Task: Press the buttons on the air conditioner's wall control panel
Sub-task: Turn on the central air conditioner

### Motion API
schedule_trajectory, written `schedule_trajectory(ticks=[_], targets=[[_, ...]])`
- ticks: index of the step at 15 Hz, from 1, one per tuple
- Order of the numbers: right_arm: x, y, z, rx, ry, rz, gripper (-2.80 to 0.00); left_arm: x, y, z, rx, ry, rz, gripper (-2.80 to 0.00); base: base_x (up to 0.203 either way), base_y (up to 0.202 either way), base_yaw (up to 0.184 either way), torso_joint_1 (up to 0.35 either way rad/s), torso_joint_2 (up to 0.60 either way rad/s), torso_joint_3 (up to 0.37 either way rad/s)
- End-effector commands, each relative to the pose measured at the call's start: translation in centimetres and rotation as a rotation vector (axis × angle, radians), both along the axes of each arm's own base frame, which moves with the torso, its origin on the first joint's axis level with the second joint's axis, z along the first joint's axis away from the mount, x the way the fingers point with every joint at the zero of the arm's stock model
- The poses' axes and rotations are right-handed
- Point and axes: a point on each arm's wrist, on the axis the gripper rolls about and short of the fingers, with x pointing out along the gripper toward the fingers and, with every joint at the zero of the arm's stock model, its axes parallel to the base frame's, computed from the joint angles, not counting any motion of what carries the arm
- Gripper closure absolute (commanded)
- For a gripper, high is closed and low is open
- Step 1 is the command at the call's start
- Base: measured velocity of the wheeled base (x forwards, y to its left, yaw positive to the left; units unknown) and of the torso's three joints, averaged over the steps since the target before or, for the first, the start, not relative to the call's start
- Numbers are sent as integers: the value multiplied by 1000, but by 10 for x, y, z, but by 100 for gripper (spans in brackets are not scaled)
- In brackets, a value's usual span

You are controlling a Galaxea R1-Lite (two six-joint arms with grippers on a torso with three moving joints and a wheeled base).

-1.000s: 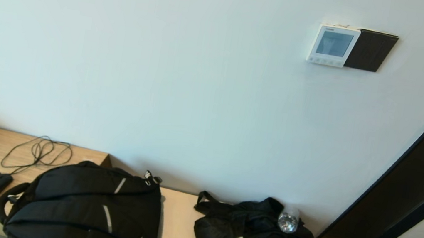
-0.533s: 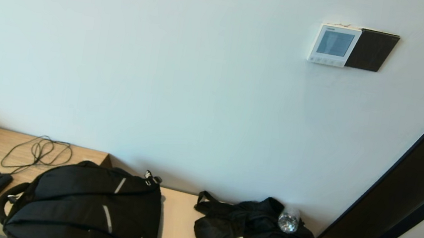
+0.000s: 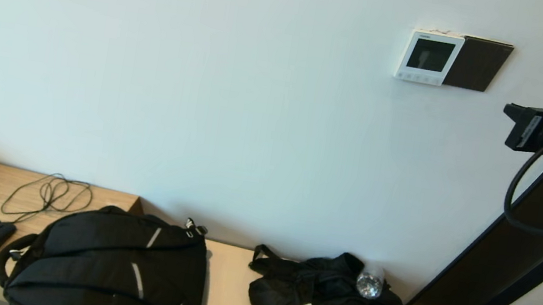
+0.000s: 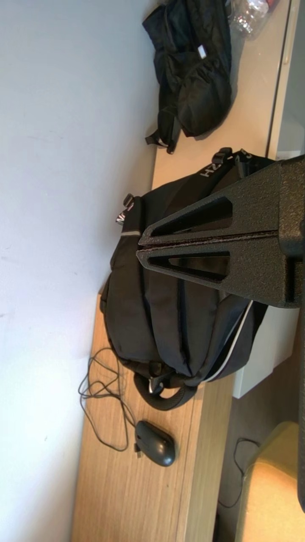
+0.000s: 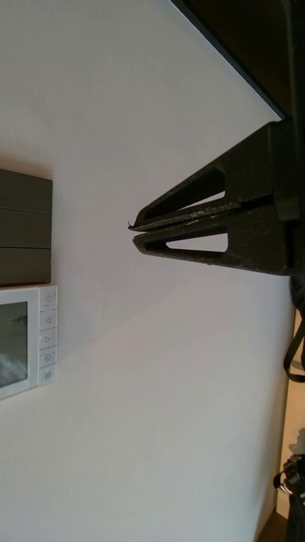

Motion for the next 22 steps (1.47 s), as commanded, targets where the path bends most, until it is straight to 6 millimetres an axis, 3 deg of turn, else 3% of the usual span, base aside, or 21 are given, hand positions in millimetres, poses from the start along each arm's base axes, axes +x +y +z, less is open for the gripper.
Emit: schedule_trajectory(ticks=[1, 9, 14, 22], targets=[[36, 1, -7, 1, 22, -12, 0, 0, 0, 0, -1, 0, 1, 0, 0, 0, 0, 0, 0, 0], [80, 6, -9, 2, 12, -17, 0, 0, 0, 0, -1, 0, 1, 0, 0, 0, 0, 0, 0, 0], [105, 20, -15, 8, 14, -50, 0, 0, 0, 0, -1, 0, 1, 0, 0, 0, 0, 0, 0, 0], [104, 40, -7, 23, -14, -50, 0, 0, 0, 0, -1, 0, 1, 0, 0, 0, 0, 0, 0, 0]])
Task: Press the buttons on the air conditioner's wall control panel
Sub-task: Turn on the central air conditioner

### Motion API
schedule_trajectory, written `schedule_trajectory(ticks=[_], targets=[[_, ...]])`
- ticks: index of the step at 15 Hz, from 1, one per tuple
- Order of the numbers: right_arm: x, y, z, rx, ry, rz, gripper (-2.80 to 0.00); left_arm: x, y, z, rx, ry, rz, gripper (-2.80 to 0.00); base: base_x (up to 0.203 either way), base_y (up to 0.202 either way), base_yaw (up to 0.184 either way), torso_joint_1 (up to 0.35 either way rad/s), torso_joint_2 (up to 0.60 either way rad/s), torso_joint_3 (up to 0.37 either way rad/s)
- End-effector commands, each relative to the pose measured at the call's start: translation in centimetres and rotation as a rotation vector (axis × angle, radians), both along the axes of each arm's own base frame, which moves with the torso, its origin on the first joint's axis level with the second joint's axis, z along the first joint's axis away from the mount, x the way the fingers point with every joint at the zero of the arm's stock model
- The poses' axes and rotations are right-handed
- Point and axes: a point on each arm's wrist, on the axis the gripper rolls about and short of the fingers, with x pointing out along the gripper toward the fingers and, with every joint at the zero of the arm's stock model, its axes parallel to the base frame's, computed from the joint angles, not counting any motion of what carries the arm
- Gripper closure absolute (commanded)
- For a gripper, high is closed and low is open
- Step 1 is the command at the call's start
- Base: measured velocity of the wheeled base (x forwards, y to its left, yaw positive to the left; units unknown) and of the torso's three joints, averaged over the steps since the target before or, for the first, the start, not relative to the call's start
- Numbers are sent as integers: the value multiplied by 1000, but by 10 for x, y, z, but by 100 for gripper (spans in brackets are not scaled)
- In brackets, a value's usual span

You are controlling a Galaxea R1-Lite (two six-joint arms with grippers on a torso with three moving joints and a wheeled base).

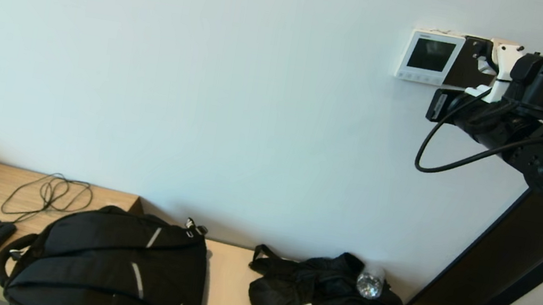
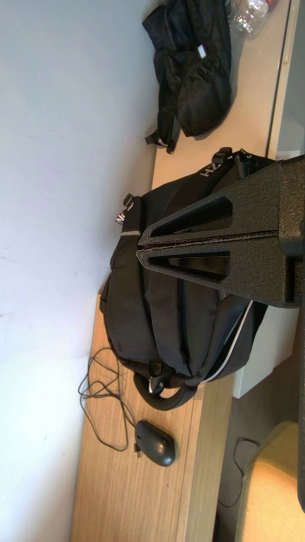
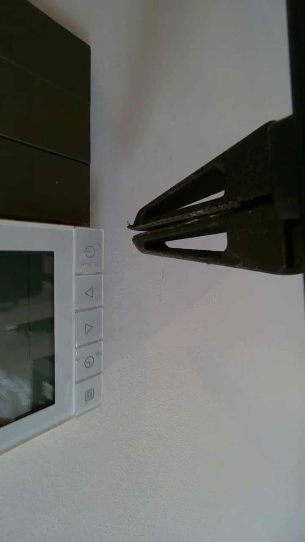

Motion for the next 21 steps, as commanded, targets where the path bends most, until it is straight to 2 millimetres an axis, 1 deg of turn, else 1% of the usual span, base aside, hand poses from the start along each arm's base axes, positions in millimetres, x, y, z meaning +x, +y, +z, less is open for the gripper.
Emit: schedule_trajectory(ticks=[1, 5, 15, 18, 21], targets=[[-2, 1, 7, 2, -25, 2, 0, 0, 0, 0, -1, 1, 1, 0, 0, 0, 0, 0, 0, 0], [1, 5, 12, 2, -46, 11, 0, 0, 0, 0, -1, 1, 1, 0, 0, 0, 0, 0, 0, 0], [17, 6, 5, -1, -37, 8, 0, 0, 0, 0, -1, 1, 1, 0, 0, 0, 0, 0, 0, 0], [19, 5, 5, 1, -39, 5, 0, 0, 0, 0, -1, 1, 1, 0, 0, 0, 0, 0, 0, 0], [16, 7, 5, 0, -37, 10, 0, 0, 0, 0, -1, 1, 1, 0, 0, 0, 0, 0, 0, 0]])
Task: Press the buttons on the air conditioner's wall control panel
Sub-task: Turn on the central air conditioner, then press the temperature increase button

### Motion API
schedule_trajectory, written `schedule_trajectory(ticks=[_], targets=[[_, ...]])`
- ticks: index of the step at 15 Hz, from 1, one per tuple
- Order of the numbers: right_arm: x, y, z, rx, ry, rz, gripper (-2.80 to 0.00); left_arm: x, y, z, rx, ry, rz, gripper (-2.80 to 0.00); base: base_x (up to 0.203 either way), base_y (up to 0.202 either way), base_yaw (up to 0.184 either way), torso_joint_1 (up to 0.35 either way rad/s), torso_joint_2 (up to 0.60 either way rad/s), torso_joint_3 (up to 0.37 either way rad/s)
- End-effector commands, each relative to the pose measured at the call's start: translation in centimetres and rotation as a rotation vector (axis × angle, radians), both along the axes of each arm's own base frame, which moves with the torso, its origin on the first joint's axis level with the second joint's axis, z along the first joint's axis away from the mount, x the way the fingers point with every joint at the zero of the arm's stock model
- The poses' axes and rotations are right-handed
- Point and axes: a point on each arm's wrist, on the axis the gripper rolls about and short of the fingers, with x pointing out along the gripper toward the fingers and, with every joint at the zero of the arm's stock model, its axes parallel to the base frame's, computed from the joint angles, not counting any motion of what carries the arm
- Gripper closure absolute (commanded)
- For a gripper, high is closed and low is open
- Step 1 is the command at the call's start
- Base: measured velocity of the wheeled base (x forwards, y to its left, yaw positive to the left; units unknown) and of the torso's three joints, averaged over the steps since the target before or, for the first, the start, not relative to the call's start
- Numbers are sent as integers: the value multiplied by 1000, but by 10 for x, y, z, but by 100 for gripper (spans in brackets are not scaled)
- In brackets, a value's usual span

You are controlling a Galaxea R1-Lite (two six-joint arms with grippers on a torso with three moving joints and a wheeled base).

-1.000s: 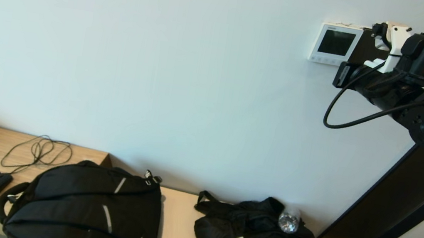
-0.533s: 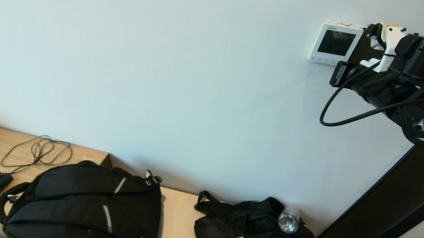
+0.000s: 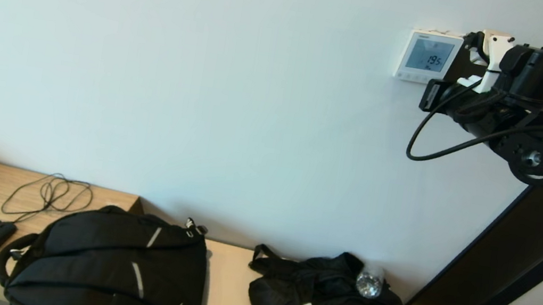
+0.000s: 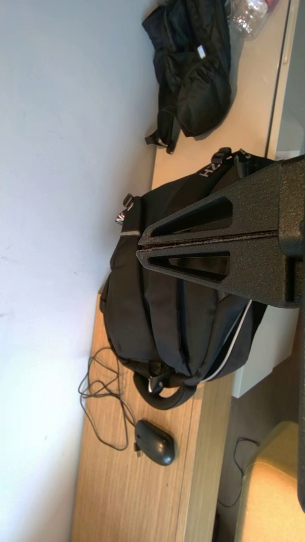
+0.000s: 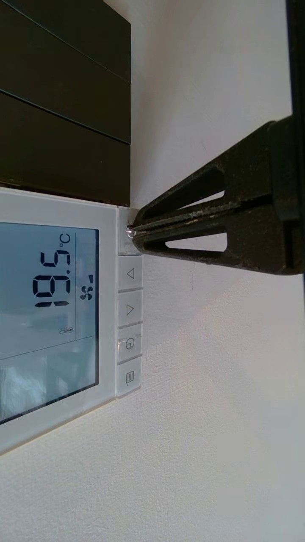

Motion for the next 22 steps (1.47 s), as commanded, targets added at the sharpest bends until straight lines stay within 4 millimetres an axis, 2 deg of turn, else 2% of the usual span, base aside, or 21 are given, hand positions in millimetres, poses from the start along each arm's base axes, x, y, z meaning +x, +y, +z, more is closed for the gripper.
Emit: schedule_trajectory(ticks=[1, 7, 22], targets=[[-3, 3, -2, -5, 6, 7, 0, 0, 0, 0, -1, 0, 1, 0, 0, 0, 0, 0, 0, 0], [-24, 22, 5, -25, 3, 64, 0, 0, 0, 0, -1, 0, 1, 0, 0, 0, 0, 0, 0, 0], [-13, 19, 7, -18, -15, 21, 0, 0, 0, 0, -1, 0, 1, 0, 0, 0, 0, 0, 0, 0]])
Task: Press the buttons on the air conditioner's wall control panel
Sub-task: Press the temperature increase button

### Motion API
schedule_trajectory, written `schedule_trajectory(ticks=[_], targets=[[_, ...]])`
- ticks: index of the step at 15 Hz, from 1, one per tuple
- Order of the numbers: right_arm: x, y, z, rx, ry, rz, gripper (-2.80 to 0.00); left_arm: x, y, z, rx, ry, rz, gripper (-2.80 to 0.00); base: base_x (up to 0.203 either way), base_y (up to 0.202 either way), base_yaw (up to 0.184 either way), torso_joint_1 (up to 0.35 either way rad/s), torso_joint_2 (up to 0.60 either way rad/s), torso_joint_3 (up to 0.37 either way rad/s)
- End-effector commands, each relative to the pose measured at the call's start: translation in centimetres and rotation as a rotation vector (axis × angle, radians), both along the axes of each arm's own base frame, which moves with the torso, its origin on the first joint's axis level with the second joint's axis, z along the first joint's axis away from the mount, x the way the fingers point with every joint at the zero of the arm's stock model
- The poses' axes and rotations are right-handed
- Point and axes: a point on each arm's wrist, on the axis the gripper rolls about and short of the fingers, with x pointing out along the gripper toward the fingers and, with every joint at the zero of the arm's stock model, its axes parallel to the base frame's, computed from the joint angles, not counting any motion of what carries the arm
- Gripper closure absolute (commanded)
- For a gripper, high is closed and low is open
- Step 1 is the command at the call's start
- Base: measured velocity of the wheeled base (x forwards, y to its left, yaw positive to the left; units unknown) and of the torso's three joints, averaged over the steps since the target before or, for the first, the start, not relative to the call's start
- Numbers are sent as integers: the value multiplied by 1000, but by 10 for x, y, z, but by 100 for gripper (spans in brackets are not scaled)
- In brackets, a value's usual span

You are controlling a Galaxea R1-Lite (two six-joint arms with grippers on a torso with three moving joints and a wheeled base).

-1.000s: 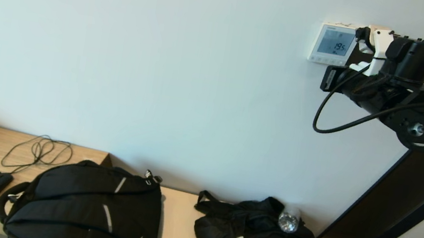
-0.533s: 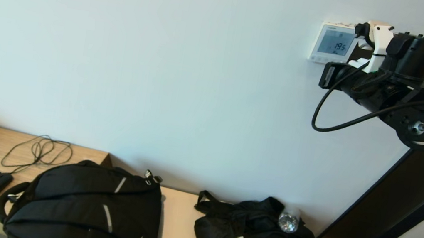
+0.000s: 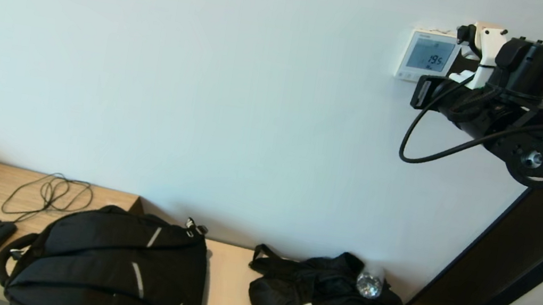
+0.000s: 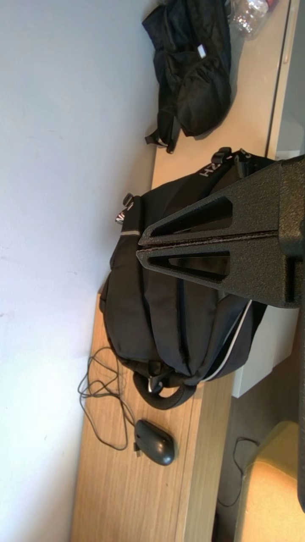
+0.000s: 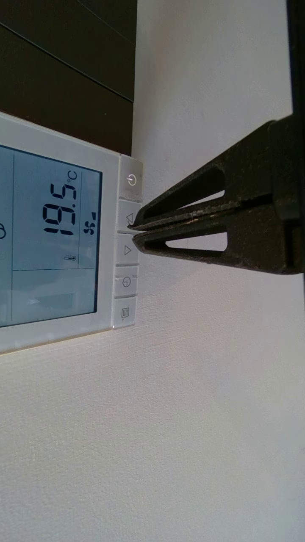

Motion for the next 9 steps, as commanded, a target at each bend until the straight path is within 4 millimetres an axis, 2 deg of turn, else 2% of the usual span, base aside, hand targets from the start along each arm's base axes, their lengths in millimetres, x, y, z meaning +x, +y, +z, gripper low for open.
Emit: schedule_trajectory(ticks=[1, 9], targets=[[1, -1, -1, -1, 1, -7, 0, 0, 0, 0, 0, 0, 1, 0, 0, 0, 0, 0, 0, 0], [9, 0, -8, -2, 16, -8, 0, 0, 0, 0, 0, 0, 1, 0, 0, 0, 0, 0, 0, 0]])
